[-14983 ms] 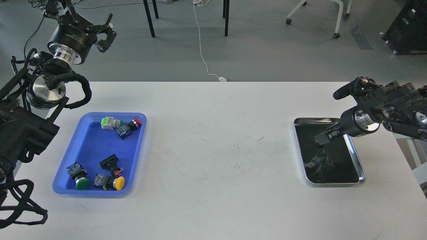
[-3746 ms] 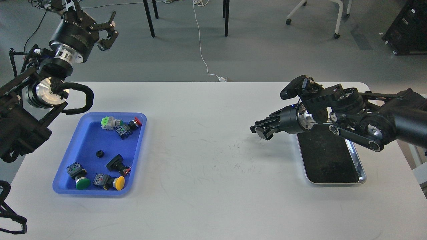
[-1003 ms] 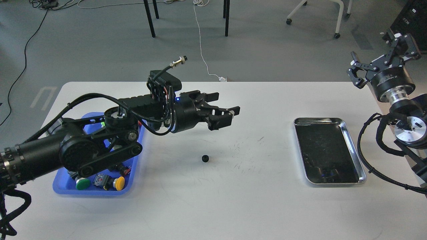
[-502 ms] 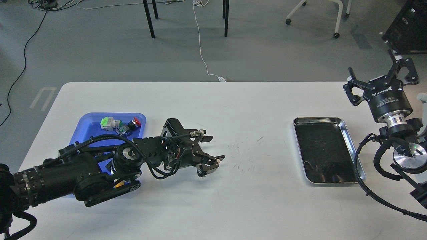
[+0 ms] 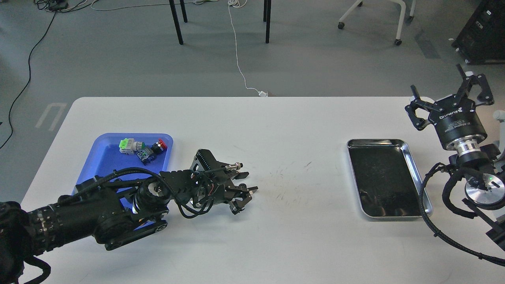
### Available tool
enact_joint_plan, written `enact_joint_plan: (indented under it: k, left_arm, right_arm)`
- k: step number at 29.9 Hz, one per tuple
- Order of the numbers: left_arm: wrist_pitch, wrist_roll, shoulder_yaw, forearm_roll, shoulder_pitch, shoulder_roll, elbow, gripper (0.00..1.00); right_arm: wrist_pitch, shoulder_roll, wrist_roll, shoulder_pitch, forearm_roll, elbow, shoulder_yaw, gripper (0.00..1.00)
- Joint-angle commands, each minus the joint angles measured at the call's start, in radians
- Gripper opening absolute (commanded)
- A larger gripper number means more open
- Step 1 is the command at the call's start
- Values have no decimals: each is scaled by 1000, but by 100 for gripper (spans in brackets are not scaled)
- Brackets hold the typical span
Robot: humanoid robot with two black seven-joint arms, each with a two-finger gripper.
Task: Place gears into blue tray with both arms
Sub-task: 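Grasp the black gear with the left gripper, then carry the gear into the blue tray and open the left gripper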
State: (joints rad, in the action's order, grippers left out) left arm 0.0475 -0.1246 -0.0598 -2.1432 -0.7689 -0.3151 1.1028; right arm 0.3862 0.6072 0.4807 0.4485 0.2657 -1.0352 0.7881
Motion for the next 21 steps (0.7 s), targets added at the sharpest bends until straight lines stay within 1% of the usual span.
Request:
enact_joint_plan:
  k: [1, 3, 6, 10, 14, 17, 20, 21]
  left_arm:
    - [0, -1, -2, 0, 10, -9, 0, 35]
    - [0, -1, -2, 0, 10, -10, 2, 32]
    - [2, -4, -3, 3, 10, -13, 3, 31]
    - [0, -4, -3, 3, 11, -39, 9, 26]
    - [0, -1, -5, 2, 16, -61, 12, 25]
    - [0, -1, -20, 6, 22, -79, 15, 23]
    - [-3, -4, -26, 9, 22, -91, 31, 17]
    - [-3, -4, -31, 9, 23, -96, 41, 12]
  right_arm:
    - [-1, -1, -1, 1, -8, 1, 0, 97]
    - [0, -1, -1, 1, -8, 1, 0, 97]
    - [-1, -4, -1, 1, -8, 3, 5, 97]
    - [-3, 0, -1, 3, -8, 4, 7, 97]
    - [-6, 2, -1, 3, -8, 6, 7, 97]
    - [-6, 0, -1, 2, -8, 7, 7, 97]
    - [-6, 2, -1, 7, -10, 9, 7, 97]
    - [-6, 3, -1, 12, -13, 9, 7, 97]
